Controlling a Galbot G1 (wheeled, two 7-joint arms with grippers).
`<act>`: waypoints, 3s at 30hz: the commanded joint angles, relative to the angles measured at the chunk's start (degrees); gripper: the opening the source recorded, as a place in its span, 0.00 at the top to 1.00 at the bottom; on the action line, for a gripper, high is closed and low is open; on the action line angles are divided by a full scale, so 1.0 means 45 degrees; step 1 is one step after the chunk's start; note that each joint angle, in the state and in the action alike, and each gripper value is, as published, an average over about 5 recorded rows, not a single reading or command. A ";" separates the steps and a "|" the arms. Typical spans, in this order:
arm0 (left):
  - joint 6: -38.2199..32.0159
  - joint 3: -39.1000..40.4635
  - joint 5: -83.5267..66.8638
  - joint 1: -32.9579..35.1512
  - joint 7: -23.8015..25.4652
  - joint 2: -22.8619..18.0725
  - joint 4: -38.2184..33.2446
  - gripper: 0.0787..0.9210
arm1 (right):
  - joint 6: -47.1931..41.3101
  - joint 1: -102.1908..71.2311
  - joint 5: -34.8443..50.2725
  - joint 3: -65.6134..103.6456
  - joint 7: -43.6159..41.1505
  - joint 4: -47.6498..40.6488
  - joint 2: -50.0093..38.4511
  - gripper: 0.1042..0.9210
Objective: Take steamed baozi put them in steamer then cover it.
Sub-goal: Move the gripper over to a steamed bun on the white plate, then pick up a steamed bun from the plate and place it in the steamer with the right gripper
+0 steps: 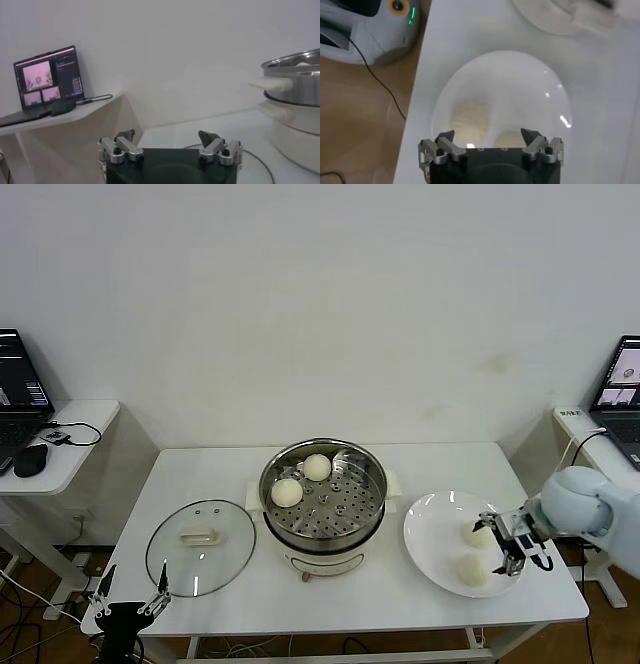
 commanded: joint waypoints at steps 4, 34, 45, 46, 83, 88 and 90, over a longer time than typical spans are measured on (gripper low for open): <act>0.0006 -0.0083 0.0009 -0.0025 -0.0005 -0.0027 0.0048 0.12 | 0.0309 -0.2658 -0.0990 0.1749 0.0421 -0.1471 0.1084 0.12; -0.0013 -0.0226 -0.0038 -0.0020 -0.0024 -0.0038 0.0094 0.12 | 0.0053 -0.2472 -0.0835 0.1923 0.0274 -0.2348 0.1754 0.33; -0.0032 -0.0226 -0.0077 -0.0037 -0.0031 0.0021 0.0018 0.12 | -0.0308 0.0899 0.0862 0.0926 -0.0421 -0.1505 0.1242 0.36; -0.0038 -0.0232 -0.0091 -0.0040 -0.0032 0.0039 0.0016 0.12 | -0.0348 0.1297 0.1102 0.0925 -0.0490 -0.1443 0.1181 0.36; -0.0020 -0.0456 -0.0181 0.0039 -0.0026 0.0010 -0.0245 0.12 | 0.2097 0.7076 0.3792 -0.4295 0.0017 -0.2877 0.9467 0.33; -0.0012 -0.0512 -0.0214 0.0058 -0.0026 -0.0037 -0.0311 0.12 | 0.3288 0.6606 0.2759 -0.4495 -0.0098 -0.3443 1.0248 0.33; -0.0009 -0.0533 -0.0230 0.0058 -0.0028 -0.0053 -0.0328 0.12 | 0.3630 0.6416 0.2349 -0.4532 -0.0173 -0.3617 1.0494 0.33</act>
